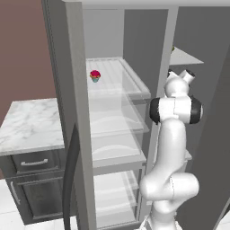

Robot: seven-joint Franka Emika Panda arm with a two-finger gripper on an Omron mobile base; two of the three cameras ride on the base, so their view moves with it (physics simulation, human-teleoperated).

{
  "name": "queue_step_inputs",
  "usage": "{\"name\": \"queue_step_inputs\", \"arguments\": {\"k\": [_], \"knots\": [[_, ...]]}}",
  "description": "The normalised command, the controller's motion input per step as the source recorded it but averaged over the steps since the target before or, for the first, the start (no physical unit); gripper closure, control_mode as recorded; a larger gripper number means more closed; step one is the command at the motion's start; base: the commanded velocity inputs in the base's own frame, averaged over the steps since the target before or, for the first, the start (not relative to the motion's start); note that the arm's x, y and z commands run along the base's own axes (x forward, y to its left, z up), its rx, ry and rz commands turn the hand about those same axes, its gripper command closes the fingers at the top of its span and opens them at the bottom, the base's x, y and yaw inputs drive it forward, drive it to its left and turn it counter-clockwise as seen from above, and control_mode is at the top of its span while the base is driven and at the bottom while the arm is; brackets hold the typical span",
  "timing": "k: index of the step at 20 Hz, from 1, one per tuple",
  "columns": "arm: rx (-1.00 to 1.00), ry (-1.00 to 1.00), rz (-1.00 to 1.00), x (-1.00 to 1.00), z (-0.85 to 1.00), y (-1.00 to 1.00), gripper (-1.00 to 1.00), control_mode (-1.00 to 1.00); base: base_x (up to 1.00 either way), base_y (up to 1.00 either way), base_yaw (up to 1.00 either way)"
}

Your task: Pick up the frozen fish from the freezer, place it on any shelf in the fridge, and close the fridge and freezer doors when done.

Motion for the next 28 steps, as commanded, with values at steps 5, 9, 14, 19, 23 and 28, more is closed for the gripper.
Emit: {"name": "queue_step_inputs", "arguments": {"k": [5, 9, 14, 19, 23, 28], "knots": [[0.0, 0.0, 0.11, 0.48, -0.21, 0.0, -1.0, -1.0, 0.0, 0.0, 0.0], [-0.02, 0.0, 0.06, 0.09, -0.42, 0.16, -1.0, -1.0, 0.0, 0.0, 0.0], [-0.11, 0.0, 0.02, -0.01, -0.7, 0.46, 1.0, -1.0, 0.0, 0.0, 0.0], [-0.13, -0.07, 0.02, -0.1, -0.7, 0.57, 1.0, -1.0, 0.0, 0.0, 0.0], [-0.1, -0.18, 0.01, -0.4, -0.42, 0.49, 1.0, -1.0, 0.0, 0.0, 0.0], [-0.06, -0.16, 0.0, -0.81, -0.13, 0.23, 1.0, -1.0, 0.0, 0.0, 0.0]]}}
